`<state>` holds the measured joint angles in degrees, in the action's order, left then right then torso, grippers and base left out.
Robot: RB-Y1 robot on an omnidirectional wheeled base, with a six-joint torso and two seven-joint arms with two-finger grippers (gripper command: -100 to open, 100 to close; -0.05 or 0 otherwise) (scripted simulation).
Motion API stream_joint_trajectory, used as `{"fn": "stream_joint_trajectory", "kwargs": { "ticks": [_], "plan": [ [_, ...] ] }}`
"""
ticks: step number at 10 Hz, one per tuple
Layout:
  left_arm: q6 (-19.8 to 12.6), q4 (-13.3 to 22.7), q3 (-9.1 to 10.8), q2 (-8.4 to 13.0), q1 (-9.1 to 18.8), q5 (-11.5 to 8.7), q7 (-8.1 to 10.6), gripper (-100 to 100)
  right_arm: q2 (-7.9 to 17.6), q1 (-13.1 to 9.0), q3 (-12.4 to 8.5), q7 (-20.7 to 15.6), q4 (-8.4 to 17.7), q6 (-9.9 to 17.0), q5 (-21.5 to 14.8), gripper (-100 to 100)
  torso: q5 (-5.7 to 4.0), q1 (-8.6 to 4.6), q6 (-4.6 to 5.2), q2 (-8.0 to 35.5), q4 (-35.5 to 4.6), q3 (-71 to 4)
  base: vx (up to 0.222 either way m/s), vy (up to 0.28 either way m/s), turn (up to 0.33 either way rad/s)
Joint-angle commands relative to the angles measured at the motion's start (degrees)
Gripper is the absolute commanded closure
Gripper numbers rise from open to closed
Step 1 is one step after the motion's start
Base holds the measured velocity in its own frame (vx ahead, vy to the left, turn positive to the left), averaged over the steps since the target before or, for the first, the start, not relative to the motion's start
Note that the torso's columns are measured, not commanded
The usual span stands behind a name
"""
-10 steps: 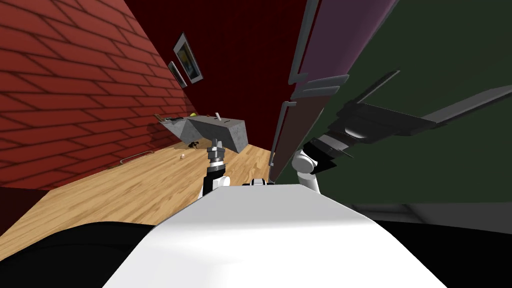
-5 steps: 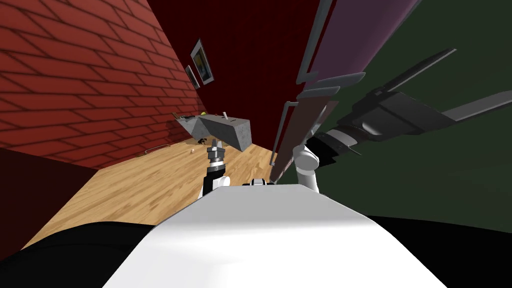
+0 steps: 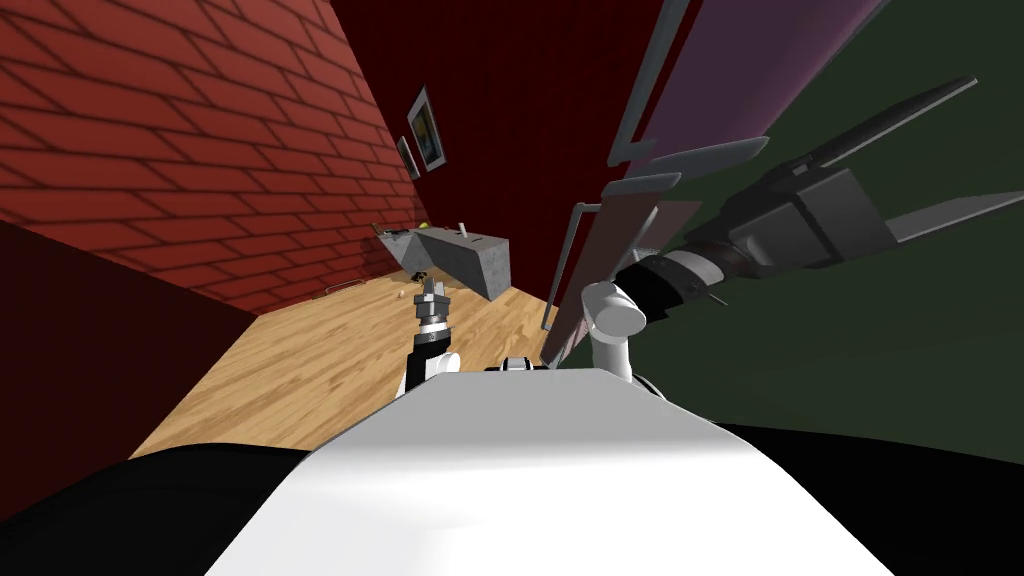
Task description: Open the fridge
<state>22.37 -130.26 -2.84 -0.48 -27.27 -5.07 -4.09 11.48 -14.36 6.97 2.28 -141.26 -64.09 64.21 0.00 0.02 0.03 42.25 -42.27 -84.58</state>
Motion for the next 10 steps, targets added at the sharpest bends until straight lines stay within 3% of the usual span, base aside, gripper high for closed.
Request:
{"fn": "stream_joint_trajectory", "kwargs": {
  "ticks": [1, 2, 3, 4, 5, 6, 7, 8, 9, 10],
  "plan": [
    [0.0, 0.0, 0.0, 0.0, 0.01, 0.0, 0.0, 0, -0.01, -2.4, 0.19, -0.46, -0.34, -2.37, 3.63, -100, -0.03, -0.13, -0.03, 0.11, -0.03, 0.06, -0.036, -0.043, 0.128],
    [0.0, 0.0, 0.0, 0.0, 0.0, 0.0, 0.0, 0, -0.04, -4.52, 0.3, -0.84, -0.44, -4.41, 6.01, -100, -0.03, -0.07, 0.0, 0.08, -0.03, 0.06, -0.037, -0.044, 0.14],
    [0.0, 0.0, 0.0, 0.0, 0.01, 0.0, 0.0, 0, -0.04, -4.52, 0.3, -0.84, -0.44, -4.41, 6.45, -100, -0.01, -0.04, -0.03, 0.06, -0.02, 0.03, -0.029, -0.034, 0.103],
    [0.0, 0.0, 0.0, 0.0, 0.0, 0.0, 0.0, 0, -0.11, -6.58, 0.38, -1.25, -0.49, -6.4, 8.65, -100, -0.1, -0.17, -0.01, -0.08, 0.04, -0.06, -0.038, -0.046, 0.2],
    [0.0, 0.0, 0.0, 0.0, 0.01, 0.0, 0.0, 0, -0.11, -6.58, 0.38, -1.25, -0.49, -6.4, 9.18, -100, -0.13, -0.31, -0.17, -0.27, 0.16, -0.22, -0.027, -0.034, 0.138],
    [0.0, 0.0, 0.0, 0.0, 0.0, 0.0, 0.0, 0, -0.22, -8.58, 0.43, -1.67, -0.51, -8.35, 11.14, -100, -0.17, -0.41, -0.13, -0.52, 0.23, -0.41, 0.0, -0.014, 0.222],
    [0.0, 0.0, 0.0, 0.0, 0.01, 0.0, 0.0, 0, -0.22, -8.58, 0.43, -1.67, -0.51, -8.35, 11.83, -100, -0.18, -0.41, -0.31, -0.83, 0.39, -0.64, -0.008, -0.015, 0.103],
    [0.0, 0.0, 0.0, 0.0, 0.0, 0.0, 0.0, 0, -0.39, -10.52, 0.45, -2.11, -0.5, -10.23, 13.82, -100, -0.19, -0.46, -0.33, -1.04, 0.48, -0.81, -0.013, -0.029, 0.215],
    [0.0, 0.0, 0.0, 0.0, 0.01, 0.0, 0.0, 0, -0.39, -10.52, 0.45, -2.11, -0.5, -10.23, 14.37, -100, -0.18, -0.58, -0.57, -1.33, 0.62, -1.09, -0.025, -0.035, 0.156],
    [0.0, 0.0, 0.0, 0.0, 0.0, 0.0, 0.0, 0, -0.62, -12.38, 0.45, -2.56, -0.49, -12.04, 16.14, -100, -0.27, -0.57, -0.57, -1.58, 0.77, -1.2, -0.01, -0.035, 0.259]
  ]
}}
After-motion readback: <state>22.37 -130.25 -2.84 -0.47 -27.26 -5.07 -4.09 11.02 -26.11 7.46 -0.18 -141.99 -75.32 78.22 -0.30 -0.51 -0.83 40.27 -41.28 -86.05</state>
